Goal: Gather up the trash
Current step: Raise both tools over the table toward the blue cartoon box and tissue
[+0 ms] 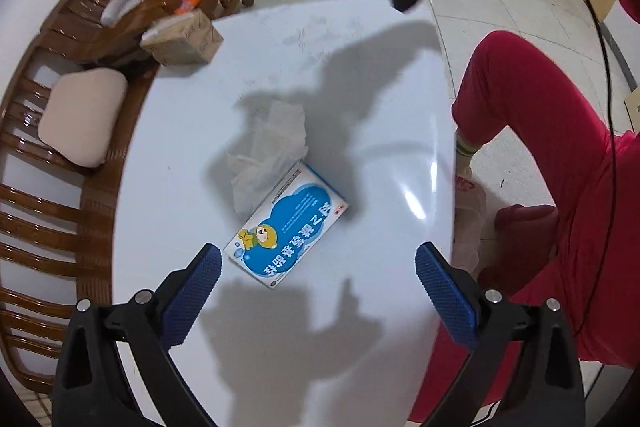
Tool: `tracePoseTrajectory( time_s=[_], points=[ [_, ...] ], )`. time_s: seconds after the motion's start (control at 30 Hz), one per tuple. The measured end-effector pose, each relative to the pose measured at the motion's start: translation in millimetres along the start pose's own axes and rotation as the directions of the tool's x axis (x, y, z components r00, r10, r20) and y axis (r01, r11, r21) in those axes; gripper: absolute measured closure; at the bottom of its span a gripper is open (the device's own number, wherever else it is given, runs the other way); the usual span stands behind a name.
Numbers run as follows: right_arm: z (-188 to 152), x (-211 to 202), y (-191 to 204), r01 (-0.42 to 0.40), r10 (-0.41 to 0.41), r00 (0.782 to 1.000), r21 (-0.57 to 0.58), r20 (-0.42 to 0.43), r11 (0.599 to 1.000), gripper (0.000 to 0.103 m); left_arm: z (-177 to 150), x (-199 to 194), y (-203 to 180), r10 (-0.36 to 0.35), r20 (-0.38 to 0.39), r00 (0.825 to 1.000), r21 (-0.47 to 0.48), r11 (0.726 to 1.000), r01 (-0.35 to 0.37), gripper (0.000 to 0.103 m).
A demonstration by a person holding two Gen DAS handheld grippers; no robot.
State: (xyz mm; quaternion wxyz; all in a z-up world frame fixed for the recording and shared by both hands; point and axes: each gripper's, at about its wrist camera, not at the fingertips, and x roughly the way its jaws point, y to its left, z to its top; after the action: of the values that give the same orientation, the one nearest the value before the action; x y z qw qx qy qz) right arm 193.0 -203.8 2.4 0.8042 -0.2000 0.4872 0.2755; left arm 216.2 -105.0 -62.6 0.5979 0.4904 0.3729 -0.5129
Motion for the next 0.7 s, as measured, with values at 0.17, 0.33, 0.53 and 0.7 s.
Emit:
tracePoseTrajectory(
  time_s=[0.17,0.33,0.53,0.7],
  points=[
    [1.8,41.0,-2.7,-0.034,0.031,0.996,-0.033,-0.085,0.999,0.008,-4.2,26.6,8.2,-0.021,-0.025,0.999,0.008,1.0,0.021,0.008],
    [2.2,74.4,-7.0,-0.079,0.072,0.988,-0.049,-0.14,0.996,0.008,-6.2,47.3,23.1,-0.05,-0.041,0.998,-0.004,0.999,0.05,0.008],
    [1.9,110.9,-8.1,-0.126,0.11,0.974,-0.069,-0.2,0.99,0.008,-7.4,61.3,34.2,-0.07,-0.023,0.997,-0.013,0.997,0.07,0.008],
    [3.8,129.8,-11.2,-0.167,0.15,0.965,-0.06,-0.217,0.984,0.008,-5.8,73.7,28.4,-0.097,-0.047,0.994,0.029,0.995,0.098,0.008]
  ],
)
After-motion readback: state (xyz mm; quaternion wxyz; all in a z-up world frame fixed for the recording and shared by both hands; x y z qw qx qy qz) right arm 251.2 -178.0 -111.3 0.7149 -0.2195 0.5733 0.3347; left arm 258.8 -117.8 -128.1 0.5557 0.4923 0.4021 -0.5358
